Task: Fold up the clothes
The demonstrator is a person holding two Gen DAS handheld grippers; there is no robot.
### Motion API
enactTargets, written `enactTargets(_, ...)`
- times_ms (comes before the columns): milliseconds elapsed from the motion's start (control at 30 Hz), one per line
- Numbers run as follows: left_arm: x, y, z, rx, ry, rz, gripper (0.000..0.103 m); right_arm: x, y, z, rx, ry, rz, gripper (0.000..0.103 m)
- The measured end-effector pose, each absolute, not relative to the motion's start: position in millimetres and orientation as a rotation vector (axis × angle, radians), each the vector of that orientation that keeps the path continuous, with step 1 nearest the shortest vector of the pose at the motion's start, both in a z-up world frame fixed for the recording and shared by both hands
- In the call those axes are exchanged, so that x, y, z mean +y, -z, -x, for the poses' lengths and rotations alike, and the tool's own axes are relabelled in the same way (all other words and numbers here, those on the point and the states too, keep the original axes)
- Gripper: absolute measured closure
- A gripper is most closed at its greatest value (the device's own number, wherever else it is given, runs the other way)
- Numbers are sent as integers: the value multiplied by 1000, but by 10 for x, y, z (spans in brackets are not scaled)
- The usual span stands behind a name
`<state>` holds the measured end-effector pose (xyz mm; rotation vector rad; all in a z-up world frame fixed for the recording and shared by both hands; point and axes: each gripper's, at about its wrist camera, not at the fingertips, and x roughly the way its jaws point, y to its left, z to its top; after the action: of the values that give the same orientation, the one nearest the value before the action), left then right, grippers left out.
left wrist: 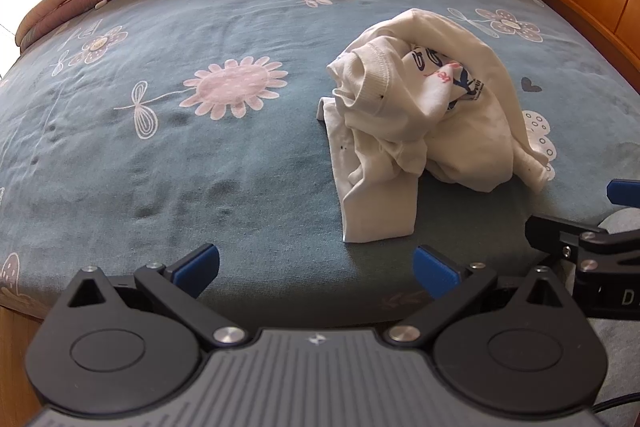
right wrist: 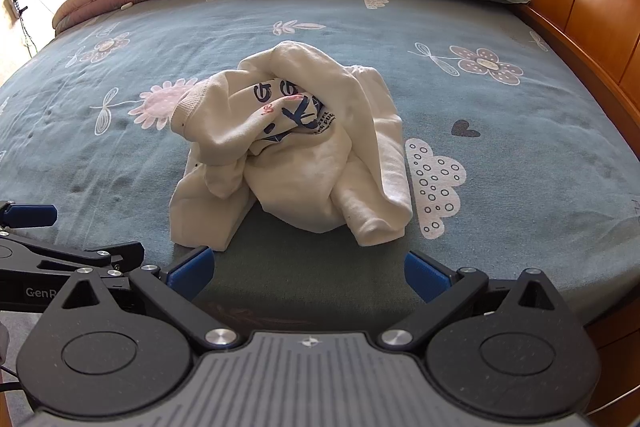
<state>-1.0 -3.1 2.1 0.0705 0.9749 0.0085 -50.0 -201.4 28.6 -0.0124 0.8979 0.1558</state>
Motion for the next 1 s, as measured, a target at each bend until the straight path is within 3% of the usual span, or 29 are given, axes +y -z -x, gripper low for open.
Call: enactTargets(1000, -47, 13, -48, 984, 3, -73, 1, -2030, -227, 428, 917, -152, 5, 0)
